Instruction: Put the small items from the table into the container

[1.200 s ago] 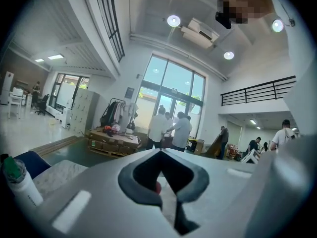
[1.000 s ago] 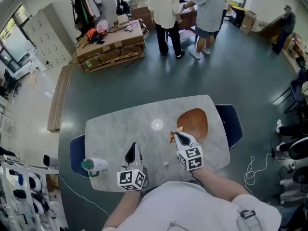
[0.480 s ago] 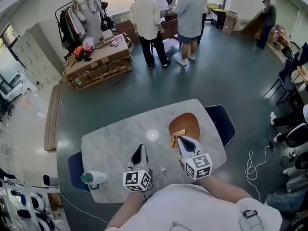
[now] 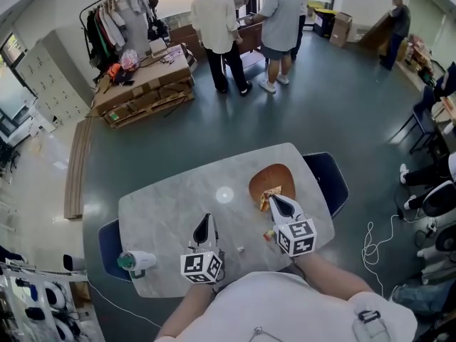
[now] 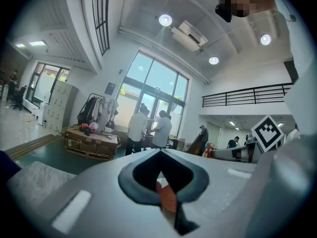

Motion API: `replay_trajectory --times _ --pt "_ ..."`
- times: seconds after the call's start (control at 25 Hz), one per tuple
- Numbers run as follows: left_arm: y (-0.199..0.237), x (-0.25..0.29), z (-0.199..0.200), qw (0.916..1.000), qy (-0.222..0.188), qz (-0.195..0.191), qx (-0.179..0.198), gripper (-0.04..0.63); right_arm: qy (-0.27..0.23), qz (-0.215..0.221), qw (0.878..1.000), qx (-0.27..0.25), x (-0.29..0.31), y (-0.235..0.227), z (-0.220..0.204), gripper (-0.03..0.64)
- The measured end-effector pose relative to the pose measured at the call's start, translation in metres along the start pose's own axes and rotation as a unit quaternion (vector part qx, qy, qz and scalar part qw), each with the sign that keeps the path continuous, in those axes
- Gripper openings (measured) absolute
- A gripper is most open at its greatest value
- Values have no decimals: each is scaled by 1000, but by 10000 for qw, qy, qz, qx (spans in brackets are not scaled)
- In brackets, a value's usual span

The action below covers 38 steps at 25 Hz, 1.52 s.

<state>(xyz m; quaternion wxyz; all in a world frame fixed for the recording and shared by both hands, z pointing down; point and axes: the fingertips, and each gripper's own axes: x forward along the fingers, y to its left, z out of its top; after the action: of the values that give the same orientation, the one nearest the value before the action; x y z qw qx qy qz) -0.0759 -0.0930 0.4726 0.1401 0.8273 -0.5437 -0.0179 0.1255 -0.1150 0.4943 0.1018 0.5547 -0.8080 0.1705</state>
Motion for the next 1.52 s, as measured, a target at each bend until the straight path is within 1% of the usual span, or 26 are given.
replay_trajectory --times 0.16,0.28,0.48,0.6,0.8,0.92,1.12,1.24,1.36,1.48,1.52 --pt "7 -1 -2 9999 87 101 -20 2 176 -73 9998 16 12 -10 -6 34" --pt "12 -2 -5 9997 176 178 -17 2 397 -92 9991 71 25 -20 -21 34" --pt "25 -2 -17 9986 357 378 -26 2 905 -252 9955 110 61 -49 -66 34" --pt "28 5 -26 9975 463 537 -22 2 1206 -384 9919 -104 92 -79 -96 34" --pt "27 -2 -40 9939 719 821 -135 2 1919 -431 9798 -367 126 -108 -155 34" --pt "30 -10 -46 9923 781 950 -160 2 2420 -480 9677 -519 142 -118 -195 34" --pt "43 -23 -49 9889 809 1239 -162 2 3144 -572 9461 -529 157 -131 -242 34" --pt "52 -33 -52 9867 834 1383 -193 2 3325 -630 9391 -590 164 -133 -256 35" --pt "57 -40 -53 9857 834 1454 -203 2 3398 -693 9345 -806 171 -134 -260 43" --pt "60 -45 -51 9861 763 1466 -199 2 3424 -706 9332 -829 174 -135 -265 60" --pt "61 -47 -50 9863 730 1466 -193 2 3417 -697 9337 -805 173 -135 -266 82"
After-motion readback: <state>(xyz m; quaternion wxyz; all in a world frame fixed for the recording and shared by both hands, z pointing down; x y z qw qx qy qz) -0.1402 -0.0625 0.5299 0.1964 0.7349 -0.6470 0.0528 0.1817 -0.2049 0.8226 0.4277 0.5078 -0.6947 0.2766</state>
